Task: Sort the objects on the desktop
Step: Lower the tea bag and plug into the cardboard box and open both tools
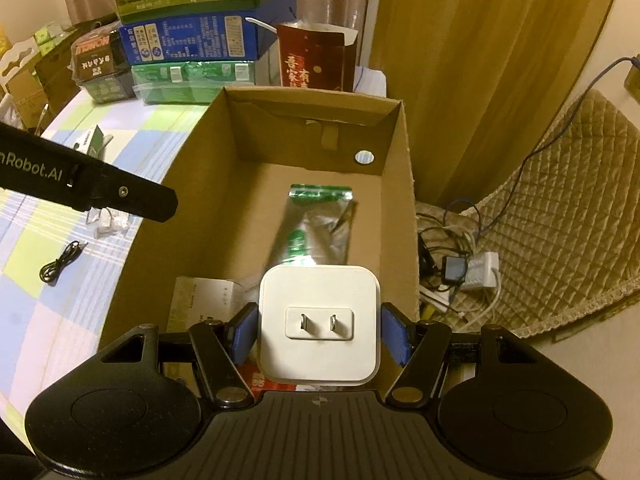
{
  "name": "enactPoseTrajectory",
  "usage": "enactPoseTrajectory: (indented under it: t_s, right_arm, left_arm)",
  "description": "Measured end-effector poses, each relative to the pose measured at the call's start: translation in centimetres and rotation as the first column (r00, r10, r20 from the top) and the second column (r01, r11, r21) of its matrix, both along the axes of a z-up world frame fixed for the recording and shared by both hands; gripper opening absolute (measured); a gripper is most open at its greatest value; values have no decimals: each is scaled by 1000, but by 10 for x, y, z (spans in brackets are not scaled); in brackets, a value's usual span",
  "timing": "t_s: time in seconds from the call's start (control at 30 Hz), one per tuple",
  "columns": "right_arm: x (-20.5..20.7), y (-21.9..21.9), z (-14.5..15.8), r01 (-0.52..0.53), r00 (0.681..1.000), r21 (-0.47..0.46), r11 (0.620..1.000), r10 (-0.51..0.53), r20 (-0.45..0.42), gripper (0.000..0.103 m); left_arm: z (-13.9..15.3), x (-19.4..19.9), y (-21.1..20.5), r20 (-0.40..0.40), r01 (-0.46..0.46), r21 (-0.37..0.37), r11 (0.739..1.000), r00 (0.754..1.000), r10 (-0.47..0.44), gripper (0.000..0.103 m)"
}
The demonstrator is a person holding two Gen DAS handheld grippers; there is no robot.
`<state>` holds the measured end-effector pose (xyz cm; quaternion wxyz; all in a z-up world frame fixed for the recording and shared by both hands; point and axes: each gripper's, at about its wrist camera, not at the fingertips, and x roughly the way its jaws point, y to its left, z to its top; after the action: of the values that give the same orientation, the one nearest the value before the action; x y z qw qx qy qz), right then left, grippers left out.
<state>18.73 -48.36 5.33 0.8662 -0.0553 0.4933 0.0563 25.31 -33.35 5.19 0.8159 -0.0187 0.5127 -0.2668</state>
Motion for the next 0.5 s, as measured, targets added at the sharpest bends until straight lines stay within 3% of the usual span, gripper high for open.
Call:
enactPoseTrajectory:
  t_s: [0.23,0.3,0.5]
  right_arm:
    - [2,3,7,18,1000,48,999,-19,23,62]
    - [4,2,10,41,999,63,997,-43,24,72]
    - [-4,7,16,28,999,48,998,-29,30,74]
  left_arm:
    - [3,-3,12,8,-4,4,1000,1000,4,46]
    - [3,-4,15,11,-1,10,1000,1000,1,48]
    - [4,-8,25,16,-3,18,1000,1000,3,49]
